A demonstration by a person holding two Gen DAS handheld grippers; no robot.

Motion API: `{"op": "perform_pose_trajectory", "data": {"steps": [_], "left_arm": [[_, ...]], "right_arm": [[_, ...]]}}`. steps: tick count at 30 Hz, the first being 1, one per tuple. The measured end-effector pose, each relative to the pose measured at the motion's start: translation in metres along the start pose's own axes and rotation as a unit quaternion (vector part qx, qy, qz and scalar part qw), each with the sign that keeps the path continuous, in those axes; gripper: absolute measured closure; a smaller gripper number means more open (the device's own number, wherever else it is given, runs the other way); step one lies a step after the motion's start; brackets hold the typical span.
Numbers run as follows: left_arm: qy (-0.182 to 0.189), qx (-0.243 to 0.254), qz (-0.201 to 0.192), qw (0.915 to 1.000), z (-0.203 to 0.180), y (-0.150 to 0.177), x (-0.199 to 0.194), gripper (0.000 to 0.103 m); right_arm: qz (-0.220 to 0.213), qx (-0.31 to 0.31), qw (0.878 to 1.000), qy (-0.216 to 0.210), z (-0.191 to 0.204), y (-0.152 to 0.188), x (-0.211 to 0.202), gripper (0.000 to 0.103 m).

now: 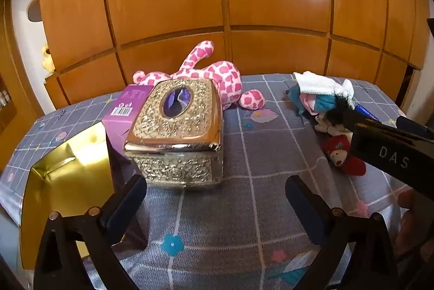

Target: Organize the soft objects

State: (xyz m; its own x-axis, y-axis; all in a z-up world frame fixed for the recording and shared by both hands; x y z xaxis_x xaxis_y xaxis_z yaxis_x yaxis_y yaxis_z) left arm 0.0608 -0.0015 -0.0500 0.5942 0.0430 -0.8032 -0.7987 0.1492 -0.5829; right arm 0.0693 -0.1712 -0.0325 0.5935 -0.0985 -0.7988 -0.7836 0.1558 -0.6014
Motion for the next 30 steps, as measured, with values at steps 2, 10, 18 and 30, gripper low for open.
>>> {"op": "perform_pose_trajectory", "data": {"steps": [2, 10, 18, 30], "left_arm": [[0.024, -0.019, 0.01, 0.9995, 0.005, 0.005, 0.003, 0.001], [0.018, -0.028, 0.022, 0.9992, 0.018, 0.008, 0.005, 0.001], [0.011, -0.032, 0.025, 0.9991, 0.021, 0.011, 0.004, 0.001], [0.005, -0.036, 0.021, 0.9991, 0.024, 0.014, 0.001, 0.001]], "right_arm": [[0.006, -0.002, 1.0, 0.004, -0.002, -0.001, 0.001, 0.0], [0.001, -0.01, 1.0, 0.006, 0.007, 0.006, 0.008, 0.0], [0.006, -0.015, 1.0, -0.007, 0.011, 0.007, 0.008, 0.0], [0.004, -0.018, 1.0, -0.011, 0.015, 0.007, 0.004, 0.0]]}}
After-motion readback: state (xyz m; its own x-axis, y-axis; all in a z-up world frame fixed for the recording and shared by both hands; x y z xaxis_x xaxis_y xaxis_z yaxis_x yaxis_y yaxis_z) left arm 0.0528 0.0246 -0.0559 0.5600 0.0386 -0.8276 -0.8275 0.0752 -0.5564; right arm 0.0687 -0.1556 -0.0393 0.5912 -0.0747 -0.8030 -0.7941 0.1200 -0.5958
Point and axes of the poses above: each gripper's, at about its wrist camera, not at the fingertips, and x roughly the way its jaws point, z to its left, y to its underside, the point moved 8 cm from there along x, roughly the way its jaws point, and after that the axes turned 15 degrees about z, right-handed, at the moved point
